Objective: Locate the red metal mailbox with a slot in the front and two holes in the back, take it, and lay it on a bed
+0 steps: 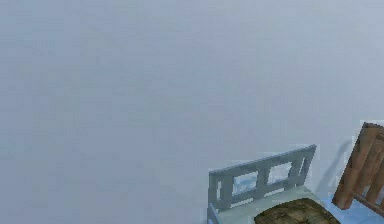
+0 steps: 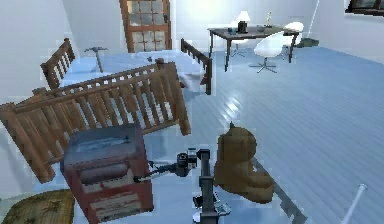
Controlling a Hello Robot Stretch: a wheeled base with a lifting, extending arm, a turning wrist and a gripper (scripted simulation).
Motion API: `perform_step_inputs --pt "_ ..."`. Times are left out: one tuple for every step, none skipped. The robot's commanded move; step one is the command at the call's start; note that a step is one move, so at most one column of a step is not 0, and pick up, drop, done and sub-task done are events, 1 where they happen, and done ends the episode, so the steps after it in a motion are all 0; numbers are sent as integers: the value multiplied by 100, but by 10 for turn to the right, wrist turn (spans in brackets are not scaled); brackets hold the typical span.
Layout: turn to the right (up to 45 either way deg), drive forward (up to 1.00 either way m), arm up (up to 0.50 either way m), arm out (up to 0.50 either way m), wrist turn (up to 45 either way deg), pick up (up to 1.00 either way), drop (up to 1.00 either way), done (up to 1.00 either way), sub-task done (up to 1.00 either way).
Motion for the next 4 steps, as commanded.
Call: perform_step_inputs --pt "0 0 0 0 0 0 100 0 0" --pt "0 0 10 0 0 0 0 0 0" --pt "0 0 0 -8 0 0 0 0 0" --pt "0 0 0 0 0 0 0 100 0"
